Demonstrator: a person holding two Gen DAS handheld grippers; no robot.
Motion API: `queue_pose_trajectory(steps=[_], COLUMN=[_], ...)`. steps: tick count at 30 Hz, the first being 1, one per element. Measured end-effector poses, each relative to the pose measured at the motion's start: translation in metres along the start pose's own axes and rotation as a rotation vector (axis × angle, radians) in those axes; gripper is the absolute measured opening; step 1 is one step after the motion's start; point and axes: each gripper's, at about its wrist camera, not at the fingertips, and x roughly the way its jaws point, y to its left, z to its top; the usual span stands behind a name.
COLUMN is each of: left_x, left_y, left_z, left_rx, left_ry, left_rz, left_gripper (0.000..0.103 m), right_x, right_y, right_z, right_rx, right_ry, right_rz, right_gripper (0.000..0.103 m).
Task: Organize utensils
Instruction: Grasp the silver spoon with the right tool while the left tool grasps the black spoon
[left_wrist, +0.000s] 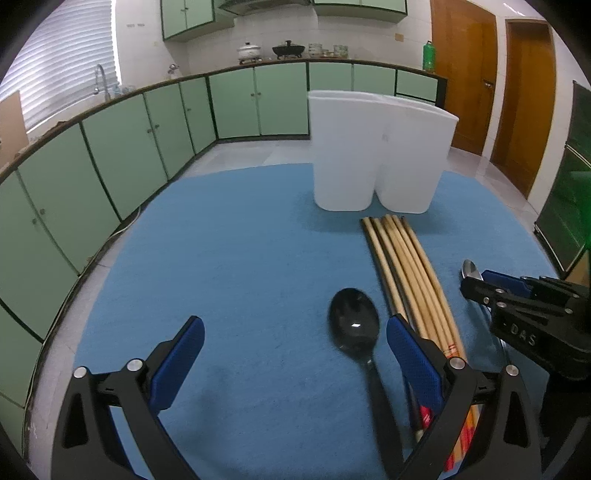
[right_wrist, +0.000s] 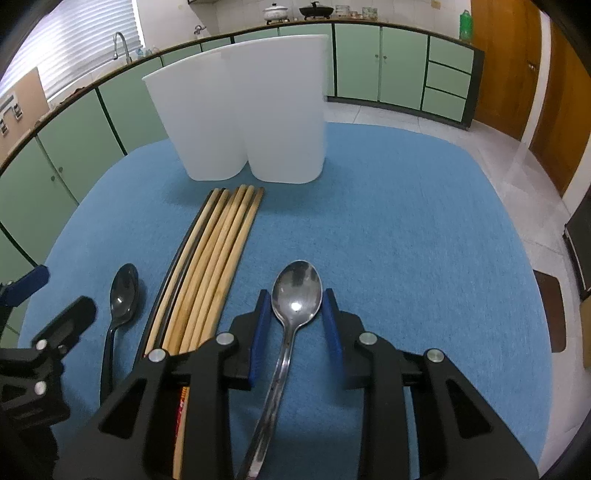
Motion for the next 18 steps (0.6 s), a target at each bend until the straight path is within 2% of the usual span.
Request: queue_pose_trajectory(steps=[7, 15, 17, 18], left_x=[0.027, 0.045, 0.049, 0.050], left_y=[-0.008, -0.005, -0.002, -0.001], left_z=[0.012, 0.009, 0.010, 0.010], left_rx=[0.011, -0.007, -0.023, -0.026], left_ry=[0.043, 0.110, 0.124, 0.128], left_rz=[0.003, -0.003, -0.026, -0.039], left_gripper=[0.097, 0.097, 0.095, 0.090], right_x=[0.002, 0.004, 0.004, 0.005], right_y=[-0.007, -0.005, -0.006, -0.006], right_z=[0.005, 0.005, 0.006, 0.008], right_rx=[0.006, -0.002, -0.003, -0.003], right_ry=[-0.003, 0.004, 0.014, 0.023], right_rz=[-0.002, 0.003, 0.008, 0.011], right_gripper=[0.027, 0.028, 0.028, 0.029])
